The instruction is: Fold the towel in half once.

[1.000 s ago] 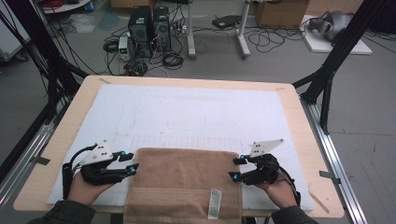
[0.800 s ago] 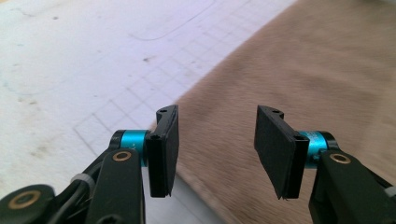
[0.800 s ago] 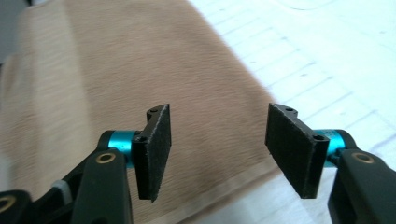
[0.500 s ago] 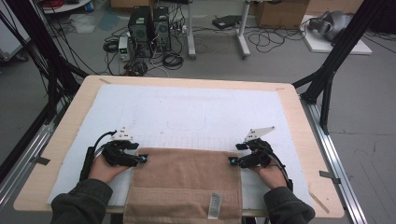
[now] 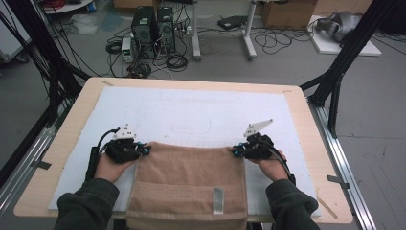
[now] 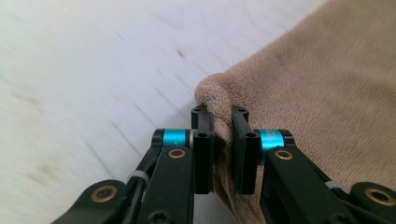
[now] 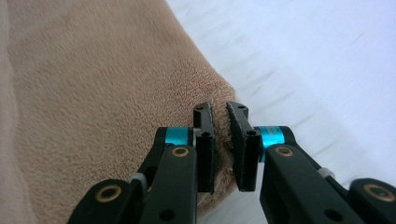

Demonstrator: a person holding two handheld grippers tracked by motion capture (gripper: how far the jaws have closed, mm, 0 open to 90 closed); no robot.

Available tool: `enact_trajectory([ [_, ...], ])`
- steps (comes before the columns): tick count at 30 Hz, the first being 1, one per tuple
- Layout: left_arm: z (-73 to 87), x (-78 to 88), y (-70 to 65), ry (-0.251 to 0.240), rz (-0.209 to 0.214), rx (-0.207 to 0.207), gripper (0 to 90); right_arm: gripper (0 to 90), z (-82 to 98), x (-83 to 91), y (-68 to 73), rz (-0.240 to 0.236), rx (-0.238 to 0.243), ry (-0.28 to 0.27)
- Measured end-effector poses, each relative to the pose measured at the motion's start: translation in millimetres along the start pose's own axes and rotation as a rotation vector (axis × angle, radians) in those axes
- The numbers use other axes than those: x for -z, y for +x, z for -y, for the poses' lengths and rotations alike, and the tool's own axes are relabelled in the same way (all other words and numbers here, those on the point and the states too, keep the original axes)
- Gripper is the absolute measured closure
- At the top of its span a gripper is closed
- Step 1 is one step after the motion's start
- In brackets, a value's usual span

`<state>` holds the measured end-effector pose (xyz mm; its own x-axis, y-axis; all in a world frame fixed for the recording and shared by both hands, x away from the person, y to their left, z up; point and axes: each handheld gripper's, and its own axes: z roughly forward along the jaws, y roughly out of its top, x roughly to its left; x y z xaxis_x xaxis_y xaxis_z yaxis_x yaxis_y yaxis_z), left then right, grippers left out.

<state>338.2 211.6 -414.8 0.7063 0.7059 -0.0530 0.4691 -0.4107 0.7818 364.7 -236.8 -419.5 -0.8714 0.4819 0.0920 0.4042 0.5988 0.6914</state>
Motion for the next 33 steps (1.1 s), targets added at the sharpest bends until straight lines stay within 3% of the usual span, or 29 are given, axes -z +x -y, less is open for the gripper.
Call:
enact_trajectory([
  [5, -40.6, 4.7, 22.0, -0.064, -0.083, 0.018, 81.6, 82.9, -49.9, 19.7, -28.3, 0.074, 0.003, -0.068],
  [8, -72.5, 12.6, 38.0, -0.127, -0.115, 0.028, 81.7, 83.2, -76.6, 34.4, -42.8, 0.122, 0.013, -0.098],
  [12, -125.1, 20.7, 55.5, -0.162, -0.180, -0.004, 81.9, 83.6, -115.3, 56.9, -62.2, 0.188, 0.017, -0.148],
  [15, -143.9, 19.1, 65.4, -0.184, -0.224, -0.002, 79.0, 79.2, -133.8, 62.3, -72.8, 0.224, 0.024, -0.160],
  [16, -143.2, 16.5, 68.4, -0.171, -0.252, 0.021, 68.3, 64.4, -137.4, 60.3, -78.2, 0.258, 0.018, -0.171],
  [17, -140.7, 14.6, 71.2, -0.159, -0.248, 0.042, 60.7, 58.6, -136.2, 57.1, -82.2, 0.282, -0.007, -0.191],
  [19, -127.2, 10.0, 76.3, -0.135, -0.220, 0.057, 56.7, 49.4, -128.2, 48.8, -90.7, 0.251, -0.081, -0.178],
  [20, -116.4, 7.8, 77.5, -0.130, -0.218, 0.064, 55.7, 47.3, -124.6, 45.0, -91.9, 0.239, -0.092, -0.163],
  [24, -83.2, 4.8, 78.2, -0.097, -0.183, 0.086, 50.8, 45.5, -104.5, 33.2, -83.8, 0.202, -0.090, -0.127],
  [27, -64.9, 8.6, 71.6, -0.097, -0.164, 0.085, 49.5, 44.0, -94.0, 31.0, -70.9, 0.183, -0.061, -0.115],
  [28, -56.2, 10.9, 67.4, -0.119, -0.151, 0.096, 48.7, 43.6, -91.5, 30.8, -67.3, 0.183, -0.058, -0.113],
  [33, -31.0, 16.0, 47.5, -0.090, -0.134, 0.057, 45.1, 42.0, -70.3, 26.0, -45.4, 0.130, -0.046, -0.117],
])
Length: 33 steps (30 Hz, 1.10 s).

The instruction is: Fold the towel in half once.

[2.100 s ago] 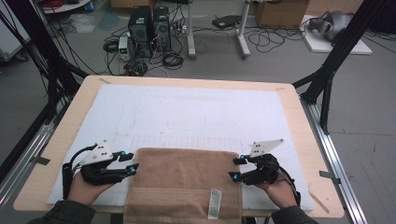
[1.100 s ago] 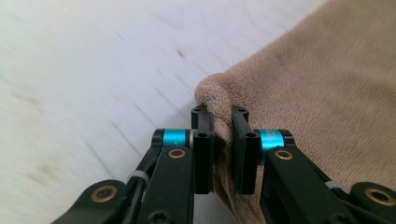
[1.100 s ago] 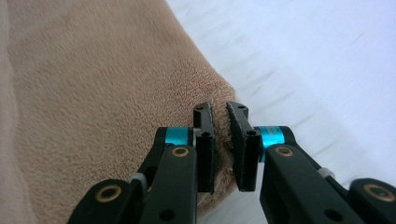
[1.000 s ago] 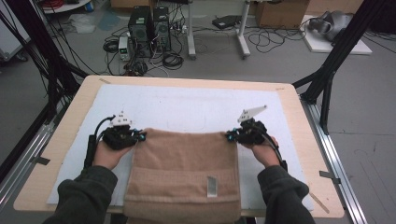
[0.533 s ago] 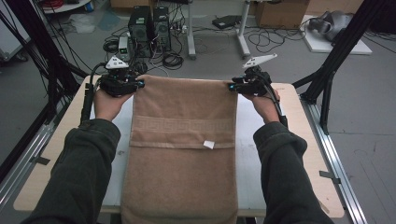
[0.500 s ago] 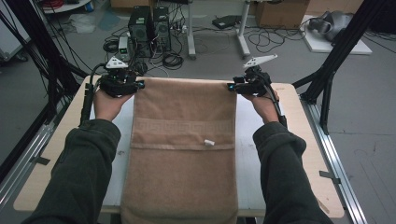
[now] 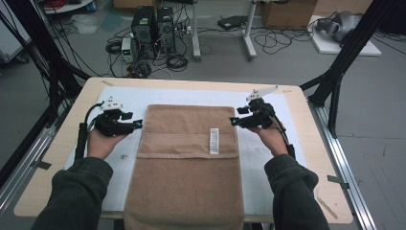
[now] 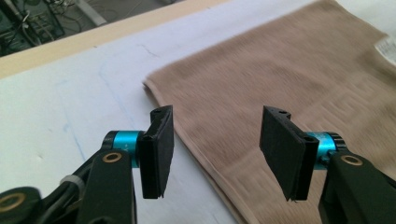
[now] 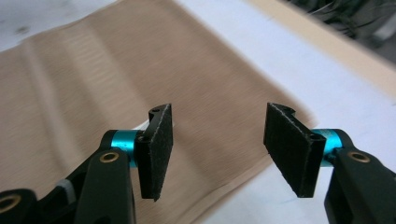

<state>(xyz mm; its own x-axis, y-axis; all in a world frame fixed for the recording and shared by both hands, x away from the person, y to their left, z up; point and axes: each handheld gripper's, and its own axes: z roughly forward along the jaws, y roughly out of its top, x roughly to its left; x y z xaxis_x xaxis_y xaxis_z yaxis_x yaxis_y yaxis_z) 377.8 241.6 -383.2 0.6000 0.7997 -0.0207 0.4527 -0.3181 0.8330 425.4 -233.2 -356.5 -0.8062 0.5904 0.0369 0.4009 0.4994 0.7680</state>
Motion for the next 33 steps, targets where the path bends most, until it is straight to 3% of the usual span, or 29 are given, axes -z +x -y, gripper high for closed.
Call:
enact_trajectory([
  [3, 15.3, 2.9, -11.0, 0.010, 0.026, -0.010, 44.3, 41.9, 14.9, -1.5, 13.9, -0.011, 0.021, -0.001],
  [6, 27.0, 4.2, -21.0, 0.013, 0.043, -0.021, 42.1, 38.4, 29.1, -4.8, 24.5, -0.039, 0.006, 0.002],
  [11, 38.3, -0.8, -33.1, 0.038, 0.060, -0.037, 43.7, 35.3, 43.3, -13.0, 34.7, -0.043, 0.001, 0.018],
  [13, 42.7, -3.9, -35.6, 0.055, 0.074, -0.045, 47.5, 38.5, 50.0, -17.9, 38.6, -0.047, 0.023, 0.046],
  [21, 54.2, -17.8, -40.3, 0.137, 0.140, -0.062, 63.8, 58.0, 69.6, -35.6, 43.9, -0.104, 0.038, 0.128],
  [23, 61.1, -19.1, -41.2, 0.114, 0.134, -0.062, 67.1, 62.0, 72.5, -39.7, 46.0, -0.102, 0.042, 0.136],
  [27, 60.4, -19.3, -44.0, 0.108, 0.112, -0.082, 82.1, 80.9, 72.8, -40.1, 43.3, -0.109, 0.047, 0.123],
  [31, 58.2, -17.3, -44.5, 0.111, 0.107, -0.085, 86.7, 85.3, 70.9, -37.9, 41.8, -0.126, 0.043, 0.108],
  [33, 56.5, -12.7, -44.3, 0.090, 0.107, -0.075, 86.8, 85.5, 69.5, -32.6, 41.1, -0.132, 0.033, 0.091],
])
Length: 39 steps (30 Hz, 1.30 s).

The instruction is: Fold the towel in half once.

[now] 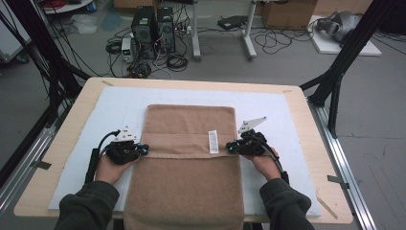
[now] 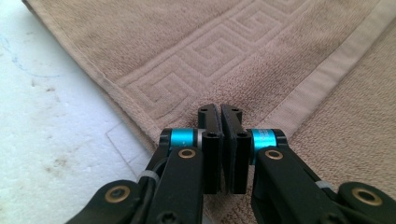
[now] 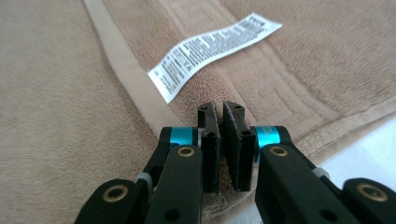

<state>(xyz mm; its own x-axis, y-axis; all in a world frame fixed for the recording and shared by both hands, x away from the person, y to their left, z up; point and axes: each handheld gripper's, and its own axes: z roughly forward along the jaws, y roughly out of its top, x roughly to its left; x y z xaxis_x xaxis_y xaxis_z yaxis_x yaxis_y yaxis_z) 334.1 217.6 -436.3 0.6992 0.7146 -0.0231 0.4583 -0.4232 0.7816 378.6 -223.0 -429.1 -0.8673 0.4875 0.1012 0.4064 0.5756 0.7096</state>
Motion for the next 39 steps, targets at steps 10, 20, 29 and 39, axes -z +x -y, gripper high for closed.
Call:
enact_trajectory([
  [10, -6.9, 32.1, -4.2, -0.080, 0.016, 0.019, 86.9, 85.7, -17.3, 33.2, 19.5, -0.032, 0.057, -0.063],
  [20, 24.6, 94.0, -62.7, -0.107, 0.066, -0.055, 87.2, 85.6, 10.4, 69.2, 83.3, -0.148, 0.147, -0.067],
  [29, 29.0, 98.4, -77.8, -0.070, 0.036, -0.133, 55.6, 54.7, 21.2, 79.6, 98.0, -0.126, 0.126, -0.099],
  [39, -11.9, 40.0, -12.3, -0.101, -0.049, -0.020, 45.7, 40.0, -1.8, 38.3, 7.9, 0.068, -0.015, -0.059],
])
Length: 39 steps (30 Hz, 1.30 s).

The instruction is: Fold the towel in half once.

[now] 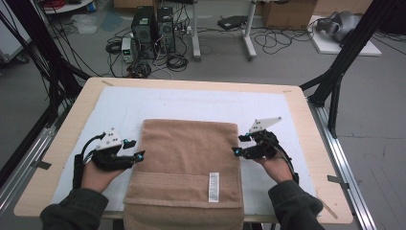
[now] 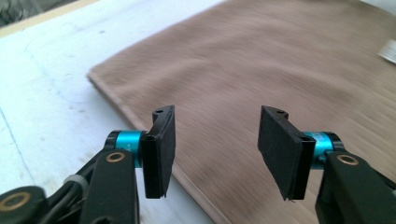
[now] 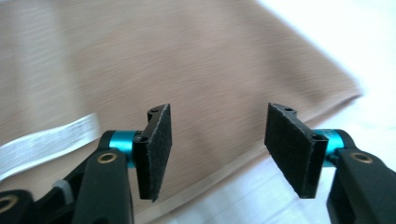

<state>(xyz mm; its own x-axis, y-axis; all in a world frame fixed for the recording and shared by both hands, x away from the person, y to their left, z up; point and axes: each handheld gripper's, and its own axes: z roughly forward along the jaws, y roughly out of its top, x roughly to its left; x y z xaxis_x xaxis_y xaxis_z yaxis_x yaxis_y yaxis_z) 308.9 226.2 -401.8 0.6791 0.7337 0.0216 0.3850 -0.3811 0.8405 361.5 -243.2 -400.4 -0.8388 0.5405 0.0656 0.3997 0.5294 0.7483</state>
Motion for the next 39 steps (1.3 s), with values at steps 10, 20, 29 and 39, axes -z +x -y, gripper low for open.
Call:
enact_trajectory([
  [10, 2.5, -72.5, 55.7, 0.099, -0.096, 0.188, 42.1, 31.4, -21.9, -50.1, -61.2, 0.125, -0.073, 0.054],
  [20, -11.0, -94.8, 53.6, 0.134, -0.038, 0.168, 83.2, 80.3, -17.3, -70.0, -68.2, -0.024, -0.088, 0.096],
  [29, -94.8, -73.5, 73.5, -0.019, -0.164, 0.095, 84.3, 82.3, -93.5, -16.3, -83.3, 0.142, 0.013, -0.023],
  [39, -131.6, -63.1, 93.2, -0.022, -0.170, 0.096, 53.9, 41.4, -132.6, 10.5, -114.8, 0.181, -0.136, -0.089],
])
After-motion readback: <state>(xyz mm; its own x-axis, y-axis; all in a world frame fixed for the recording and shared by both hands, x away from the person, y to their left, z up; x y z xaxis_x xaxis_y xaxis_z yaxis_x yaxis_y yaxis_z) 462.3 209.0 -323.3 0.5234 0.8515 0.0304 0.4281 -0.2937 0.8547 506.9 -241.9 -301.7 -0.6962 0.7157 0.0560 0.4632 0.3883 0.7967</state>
